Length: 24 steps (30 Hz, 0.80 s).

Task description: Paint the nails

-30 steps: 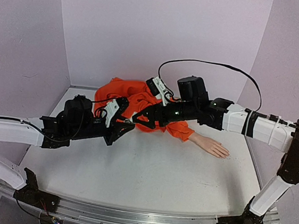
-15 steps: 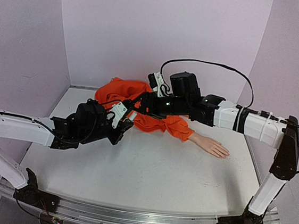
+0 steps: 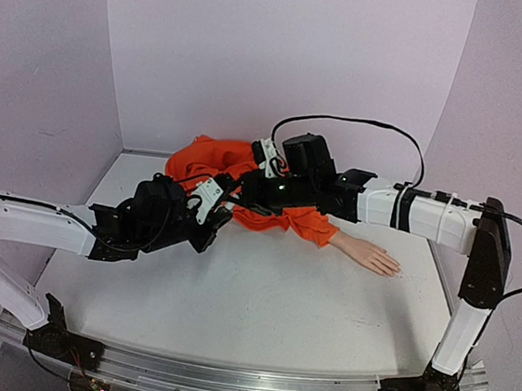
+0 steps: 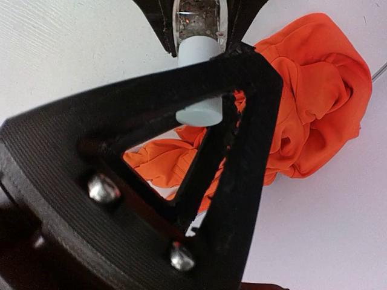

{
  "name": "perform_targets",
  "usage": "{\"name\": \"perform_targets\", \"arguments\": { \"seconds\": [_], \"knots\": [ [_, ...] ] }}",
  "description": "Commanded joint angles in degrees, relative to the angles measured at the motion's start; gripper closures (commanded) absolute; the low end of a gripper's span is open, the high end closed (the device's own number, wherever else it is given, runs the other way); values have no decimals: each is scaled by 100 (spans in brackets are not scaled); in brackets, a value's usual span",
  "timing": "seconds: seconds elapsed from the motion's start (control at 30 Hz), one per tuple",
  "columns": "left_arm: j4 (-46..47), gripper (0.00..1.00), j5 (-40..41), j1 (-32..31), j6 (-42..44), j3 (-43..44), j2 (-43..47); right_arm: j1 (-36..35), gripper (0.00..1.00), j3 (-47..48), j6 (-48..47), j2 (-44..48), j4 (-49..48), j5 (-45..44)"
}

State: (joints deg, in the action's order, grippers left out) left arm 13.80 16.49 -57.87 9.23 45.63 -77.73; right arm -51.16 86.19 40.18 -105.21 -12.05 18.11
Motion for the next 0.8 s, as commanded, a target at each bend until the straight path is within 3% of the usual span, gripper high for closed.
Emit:
{"name": "perform_targets", "arguments": {
  "seconds": [0.0, 0.17, 0.27, 0.33, 0.4, 0.53, 0.57, 0.63, 0.77],
  "knots": [
    [223, 100, 155, -32, 102, 355, 109, -24, 66, 240, 5, -48, -157, 193],
    [220, 100, 103, -32, 15, 274, 221, -26, 83, 188, -239, -13, -157, 386],
    [219, 100, -339, -19, -193, 202, 411, -11, 96, 167, -602, 48, -152, 643],
    [219, 100, -1314, 28, -191, 124, 639, 6, 100, 97, -950, 190, -148, 887],
    [228, 100, -3229, 150, -169, 44, 890, 18, 100, 29, -1591, 330, -148, 1475],
    [302, 100, -7782, 843, -799, 251, 1153, 18, 100, -255, -3640, 710, 66, 4750],
    [307, 100, -8526, 904, -1073, 408, 1118, 22, 100, -366, -4044, 887, 103, 4882],
    [303, 100, -9224, 935, -1423, 648, 1069, 19, 100, -518, -4313, 1176, 107, 4885],
    [316, 100, -8606, 926, -1371, 574, 1121, 26, 100, -355, -4273, 1134, 150, 4669]
  ]
}}
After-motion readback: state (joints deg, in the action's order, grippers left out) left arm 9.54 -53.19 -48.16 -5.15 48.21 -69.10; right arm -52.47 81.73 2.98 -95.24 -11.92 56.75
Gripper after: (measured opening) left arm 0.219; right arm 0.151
